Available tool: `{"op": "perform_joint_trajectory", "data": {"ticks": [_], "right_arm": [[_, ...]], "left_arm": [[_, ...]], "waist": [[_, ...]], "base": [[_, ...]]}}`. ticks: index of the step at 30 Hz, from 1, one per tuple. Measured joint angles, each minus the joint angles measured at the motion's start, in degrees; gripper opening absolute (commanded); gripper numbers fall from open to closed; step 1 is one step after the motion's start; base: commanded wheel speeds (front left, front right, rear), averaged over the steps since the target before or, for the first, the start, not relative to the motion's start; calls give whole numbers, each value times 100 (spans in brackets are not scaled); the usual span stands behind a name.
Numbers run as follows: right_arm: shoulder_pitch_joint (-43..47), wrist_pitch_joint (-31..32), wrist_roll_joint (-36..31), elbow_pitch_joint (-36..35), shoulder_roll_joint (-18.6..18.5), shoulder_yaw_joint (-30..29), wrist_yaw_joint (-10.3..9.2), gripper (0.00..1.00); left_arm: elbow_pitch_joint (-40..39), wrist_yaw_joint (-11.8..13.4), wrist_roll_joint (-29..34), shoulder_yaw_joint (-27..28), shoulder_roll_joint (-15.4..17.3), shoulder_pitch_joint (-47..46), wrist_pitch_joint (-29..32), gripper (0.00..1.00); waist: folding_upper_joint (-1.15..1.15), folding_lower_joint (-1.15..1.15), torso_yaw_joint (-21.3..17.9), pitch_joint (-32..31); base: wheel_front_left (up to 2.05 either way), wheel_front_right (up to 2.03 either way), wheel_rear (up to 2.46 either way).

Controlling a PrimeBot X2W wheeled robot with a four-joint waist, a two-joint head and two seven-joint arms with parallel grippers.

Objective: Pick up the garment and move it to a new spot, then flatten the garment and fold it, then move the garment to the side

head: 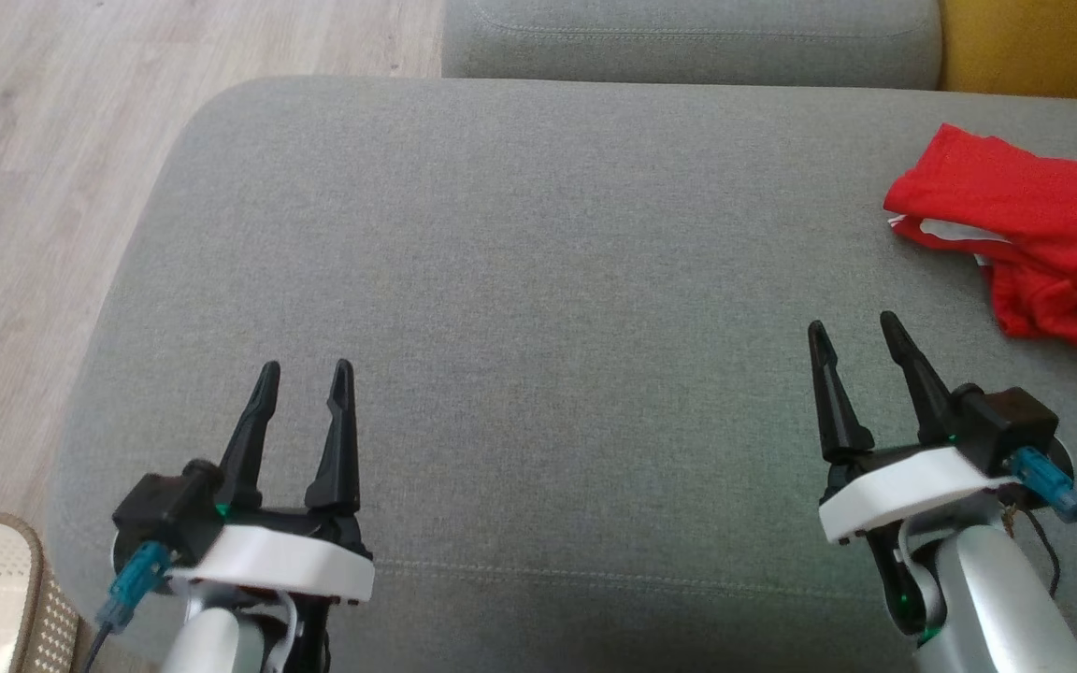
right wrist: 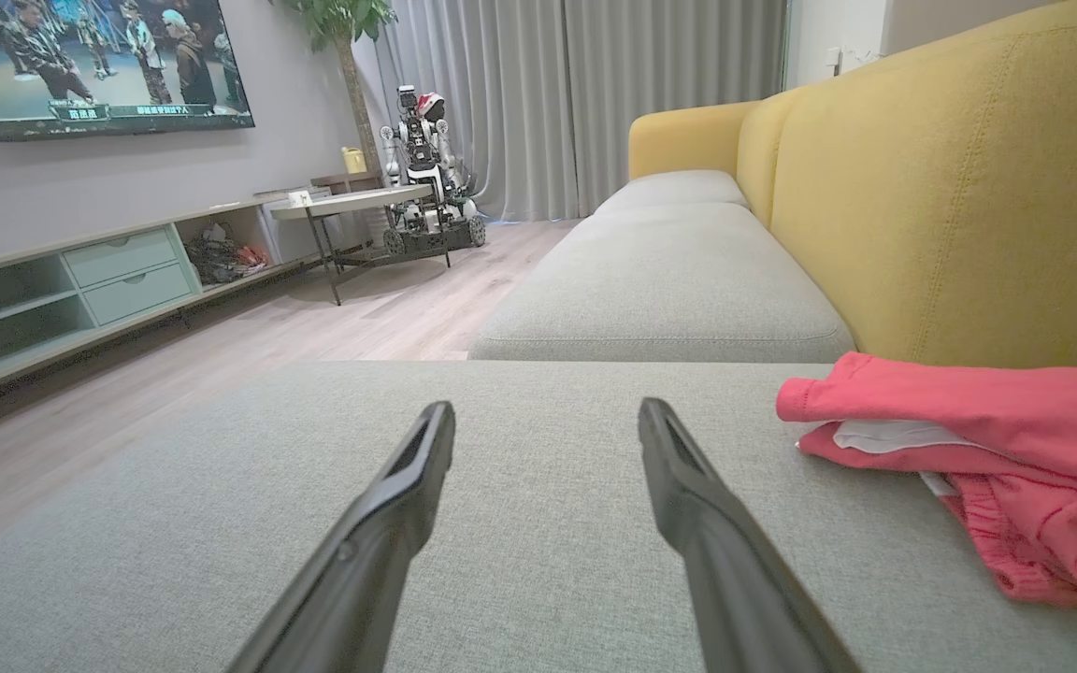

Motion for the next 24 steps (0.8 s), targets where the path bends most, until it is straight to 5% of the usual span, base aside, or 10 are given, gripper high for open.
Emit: {"op": "perform_joint_trajectory", "data": {"ticks": [18, 24], "right_arm": [[-1, 0, 42, 1, 5, 9, 0, 100], [-1, 0, 43, 4, 7, 9, 0, 100]], "left_arm": [[-83, 123, 83, 36, 1, -3, 0, 100], [-114, -36, -149, 111, 0, -2, 0, 100]], "waist": [[0, 0, -26, 30], [0, 0, -27, 43]], "base": [[0, 0, 0], [0, 0, 0]]}}
